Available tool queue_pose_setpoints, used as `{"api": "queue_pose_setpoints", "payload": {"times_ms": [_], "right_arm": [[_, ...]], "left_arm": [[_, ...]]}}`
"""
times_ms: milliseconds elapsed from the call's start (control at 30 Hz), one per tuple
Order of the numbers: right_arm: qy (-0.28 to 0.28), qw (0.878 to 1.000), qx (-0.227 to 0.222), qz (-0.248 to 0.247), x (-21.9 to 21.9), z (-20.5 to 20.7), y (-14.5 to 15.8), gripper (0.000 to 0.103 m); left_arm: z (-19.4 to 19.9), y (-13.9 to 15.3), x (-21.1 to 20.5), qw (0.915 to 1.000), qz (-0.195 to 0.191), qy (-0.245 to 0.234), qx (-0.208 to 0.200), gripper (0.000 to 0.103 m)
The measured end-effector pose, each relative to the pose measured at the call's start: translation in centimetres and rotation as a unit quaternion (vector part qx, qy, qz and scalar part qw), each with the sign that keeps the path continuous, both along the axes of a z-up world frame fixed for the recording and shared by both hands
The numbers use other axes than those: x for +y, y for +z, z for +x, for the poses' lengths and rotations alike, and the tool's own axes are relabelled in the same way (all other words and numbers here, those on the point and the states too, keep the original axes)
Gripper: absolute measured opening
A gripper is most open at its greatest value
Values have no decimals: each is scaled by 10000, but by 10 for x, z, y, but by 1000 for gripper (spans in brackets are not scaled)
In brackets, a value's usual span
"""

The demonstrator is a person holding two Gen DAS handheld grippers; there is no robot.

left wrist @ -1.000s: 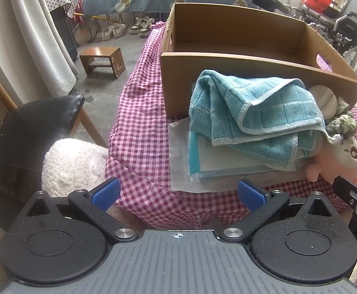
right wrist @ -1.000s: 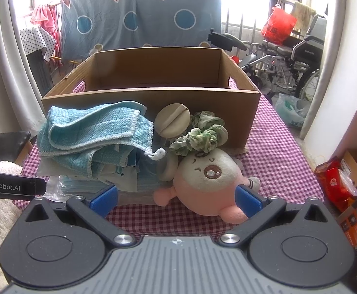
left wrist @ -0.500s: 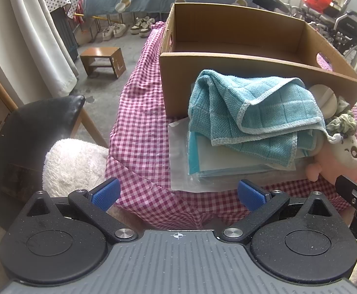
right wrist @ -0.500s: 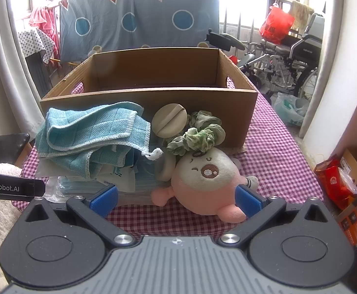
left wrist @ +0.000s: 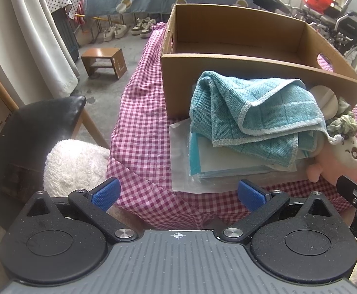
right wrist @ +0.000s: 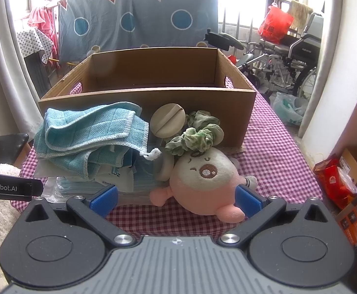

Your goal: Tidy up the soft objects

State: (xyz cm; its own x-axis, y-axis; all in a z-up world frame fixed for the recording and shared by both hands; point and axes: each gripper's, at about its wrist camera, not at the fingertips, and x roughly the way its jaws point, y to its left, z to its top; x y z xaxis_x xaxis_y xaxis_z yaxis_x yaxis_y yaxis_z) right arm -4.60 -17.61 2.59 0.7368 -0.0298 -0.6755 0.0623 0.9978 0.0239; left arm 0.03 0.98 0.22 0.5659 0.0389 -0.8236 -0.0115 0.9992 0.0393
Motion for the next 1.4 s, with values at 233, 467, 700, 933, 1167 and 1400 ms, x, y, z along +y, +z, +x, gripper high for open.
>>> {"api": "queue_pose_setpoints", "payload": {"times_ms": [233,467,700,933,1167,1400], "right_arm": [[-18,10000,7,-10,0,0,0,103],[-34,10000,20,-3,0,0,-1,103],[-76,10000,-31,23,-2,2,0,103],[86,9979,-515,370,-17,3,13,103],[522,9781,-1393,1457,-37,10,42,102],[908,9707,-1027,1972,-20,49,33,71]], "left_arm": [[1,0,0,10000,0,15,4,102],[1,0,-1,10000,-3,20,15,102],[3,-2,-1,10000,-3,-2,36,102],[5,5,10,9990,-273,-207,-294,102],[9,24,41,9871,-1062,-580,-1049,101],[38,25,42,9725,-1606,-1211,-1177,90]]}}
